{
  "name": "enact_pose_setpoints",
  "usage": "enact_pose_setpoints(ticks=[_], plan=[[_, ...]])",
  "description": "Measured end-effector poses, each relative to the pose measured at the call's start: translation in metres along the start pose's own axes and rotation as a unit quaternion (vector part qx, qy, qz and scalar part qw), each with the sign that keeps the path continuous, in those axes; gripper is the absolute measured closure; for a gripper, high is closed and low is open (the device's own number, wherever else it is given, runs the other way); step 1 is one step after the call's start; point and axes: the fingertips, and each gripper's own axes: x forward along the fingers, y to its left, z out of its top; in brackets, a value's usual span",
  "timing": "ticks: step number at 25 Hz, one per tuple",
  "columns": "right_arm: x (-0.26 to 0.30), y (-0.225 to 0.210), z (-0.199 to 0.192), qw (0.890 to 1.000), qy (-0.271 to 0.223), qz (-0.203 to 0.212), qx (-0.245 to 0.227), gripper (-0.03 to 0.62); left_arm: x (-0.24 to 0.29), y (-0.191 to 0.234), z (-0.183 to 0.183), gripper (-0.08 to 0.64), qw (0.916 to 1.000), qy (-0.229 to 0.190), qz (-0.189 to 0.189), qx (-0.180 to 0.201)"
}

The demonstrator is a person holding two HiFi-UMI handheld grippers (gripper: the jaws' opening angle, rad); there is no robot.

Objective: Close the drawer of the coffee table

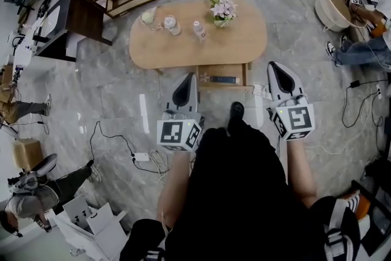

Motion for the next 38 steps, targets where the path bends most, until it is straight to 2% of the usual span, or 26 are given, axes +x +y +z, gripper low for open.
enact_pose_setpoints(ticks=[7,13,20,28,38], plan=[[-0.049,0.048,0.005,1.000,0.000,0.001,-0.001,0.580,-0.056,-0.005,0.007,0.546,0.9995,-0.006,-0.019,0.023],[-0.102,0.099,-0.002,1.000,0.016,0.010,0.024,0.580,-0.124,-0.003,0.003,0.546,0.9994,-0.010,-0.028,0.016],[-0.147,0.138,-0.013,1.000,0.020,0.014,0.000,0.580,-0.173,-0.008,-0.020,0.546,0.9991,0.000,-0.042,0.007],[-0.171,0.139,-0.013,1.000,0.011,0.007,-0.001,0.581,-0.184,-0.026,-0.010,0.546,0.9984,-0.007,-0.052,0.020],[-0.187,0.126,-0.013,1.000,0.017,-0.001,-0.007,0.581,-0.192,-0.044,-0.020,0.546,0.9988,-0.002,-0.049,0.001]])
